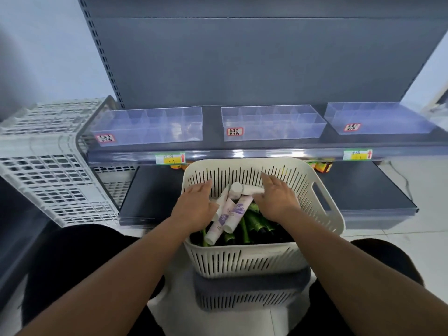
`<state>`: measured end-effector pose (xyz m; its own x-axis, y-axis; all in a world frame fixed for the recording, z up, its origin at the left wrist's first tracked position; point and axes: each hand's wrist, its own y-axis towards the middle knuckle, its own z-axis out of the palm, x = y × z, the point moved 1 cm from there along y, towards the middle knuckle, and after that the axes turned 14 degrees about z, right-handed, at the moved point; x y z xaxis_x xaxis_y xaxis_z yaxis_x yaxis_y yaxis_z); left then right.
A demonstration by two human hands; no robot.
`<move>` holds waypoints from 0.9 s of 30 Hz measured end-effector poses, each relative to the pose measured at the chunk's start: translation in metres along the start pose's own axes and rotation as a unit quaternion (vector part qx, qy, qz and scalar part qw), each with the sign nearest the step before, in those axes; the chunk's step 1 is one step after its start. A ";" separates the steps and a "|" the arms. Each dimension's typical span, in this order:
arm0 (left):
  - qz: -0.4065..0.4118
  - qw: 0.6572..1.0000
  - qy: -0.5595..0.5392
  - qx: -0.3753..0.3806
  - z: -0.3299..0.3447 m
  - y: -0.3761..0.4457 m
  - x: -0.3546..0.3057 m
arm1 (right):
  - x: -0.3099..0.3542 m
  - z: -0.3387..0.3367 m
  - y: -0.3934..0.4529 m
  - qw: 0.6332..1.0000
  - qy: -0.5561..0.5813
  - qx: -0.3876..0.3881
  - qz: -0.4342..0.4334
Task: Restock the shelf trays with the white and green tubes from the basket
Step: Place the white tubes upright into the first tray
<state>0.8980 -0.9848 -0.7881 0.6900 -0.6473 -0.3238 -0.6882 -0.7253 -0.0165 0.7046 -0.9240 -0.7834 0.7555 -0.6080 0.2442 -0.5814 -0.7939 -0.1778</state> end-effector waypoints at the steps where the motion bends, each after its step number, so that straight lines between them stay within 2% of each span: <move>1: 0.009 1.000 0.003 0.014 0.002 0.004 0.000 | 0.004 0.003 0.001 1.000 -0.002 0.010 0.000; 8: 0.052 0.995 -0.035 0.083 0.034 0.047 0.009 | 0.029 0.035 0.020 0.998 0.002 0.061 -0.035; 12: 0.034 0.992 -0.049 0.113 0.047 0.068 0.012 | 0.039 0.043 0.038 0.992 0.007 0.100 -0.075; 15: 0.016 0.989 -0.023 0.145 0.054 0.077 0.013 | 0.038 0.042 0.048 0.993 0.023 0.102 -0.063; 20: -0.031 0.993 -0.069 0.089 0.055 0.084 0.006 | 0.036 0.045 0.054 0.994 0.011 0.100 -0.046; 27: -0.030 0.990 -0.096 0.097 0.071 0.071 0.003 | 0.032 0.070 0.047 0.986 -0.028 0.166 0.012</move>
<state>0.8351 -1.0212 -0.8578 0.6884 -0.5348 -0.4901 -0.6903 -0.6904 -0.2163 0.7226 -0.9817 -0.8503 0.7631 -0.6193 0.1848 -0.4762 -0.7321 -0.4870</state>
